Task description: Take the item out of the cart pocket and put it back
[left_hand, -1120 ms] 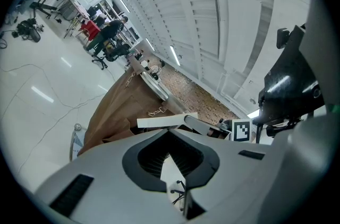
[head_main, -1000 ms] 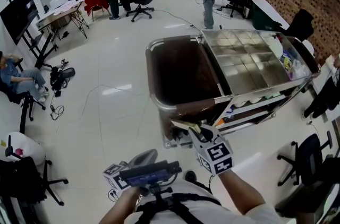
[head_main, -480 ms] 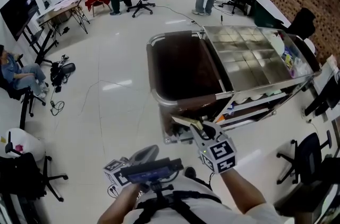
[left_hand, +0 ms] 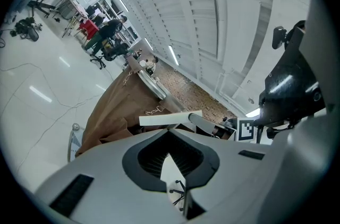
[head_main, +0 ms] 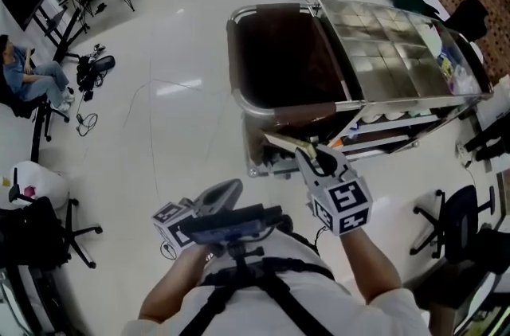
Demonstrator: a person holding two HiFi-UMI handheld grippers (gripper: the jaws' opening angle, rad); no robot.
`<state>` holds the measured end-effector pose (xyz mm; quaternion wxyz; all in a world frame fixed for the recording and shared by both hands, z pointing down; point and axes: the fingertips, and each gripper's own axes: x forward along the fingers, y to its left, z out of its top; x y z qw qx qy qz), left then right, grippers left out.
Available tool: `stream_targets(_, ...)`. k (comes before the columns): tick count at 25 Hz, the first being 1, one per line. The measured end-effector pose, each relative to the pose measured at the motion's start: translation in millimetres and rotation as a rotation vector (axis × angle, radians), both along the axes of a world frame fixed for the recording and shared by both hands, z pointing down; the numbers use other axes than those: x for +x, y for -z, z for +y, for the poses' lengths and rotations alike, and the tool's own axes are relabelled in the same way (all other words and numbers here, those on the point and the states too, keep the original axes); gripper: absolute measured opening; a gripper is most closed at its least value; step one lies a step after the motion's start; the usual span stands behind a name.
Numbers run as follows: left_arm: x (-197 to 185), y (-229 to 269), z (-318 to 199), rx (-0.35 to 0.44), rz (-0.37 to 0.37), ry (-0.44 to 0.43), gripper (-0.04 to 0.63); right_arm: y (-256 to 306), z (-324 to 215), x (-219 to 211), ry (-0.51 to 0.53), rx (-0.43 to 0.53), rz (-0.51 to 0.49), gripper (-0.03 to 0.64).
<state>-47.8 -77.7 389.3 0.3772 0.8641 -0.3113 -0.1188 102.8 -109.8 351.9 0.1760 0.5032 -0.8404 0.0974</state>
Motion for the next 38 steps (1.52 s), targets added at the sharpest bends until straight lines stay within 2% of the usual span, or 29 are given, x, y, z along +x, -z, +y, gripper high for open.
stream_targets(5,3.2,7.9,-1.7,-0.013,0.018,0.032,-0.006,-0.9,2.5,-0.1,0.006,-0.007,-0.001,0.077)
stream_targets(17,3.4,-1.1,1.9,-0.031,0.009,0.012,-0.006,0.5,4.8,1.4,0.007,-0.010,-0.009,0.077)
stream_targets(23,3.5,4.4,-1.8,-0.018,0.015,0.036,-0.006,2.2,6.3,1.9,0.008,-0.012,-0.012,0.077)
stream_targets(27,2.8,-0.1,-0.1,-0.013,-0.002,0.014,-0.006,4.0,6.9,2.9,0.007,-0.010,-0.013,0.077)
stream_targets(38,-0.3,2.3,-2.9,-0.013,0.000,0.026,-0.006,4.4,8.6,5.9,0.010,-0.018,-0.011,0.077)
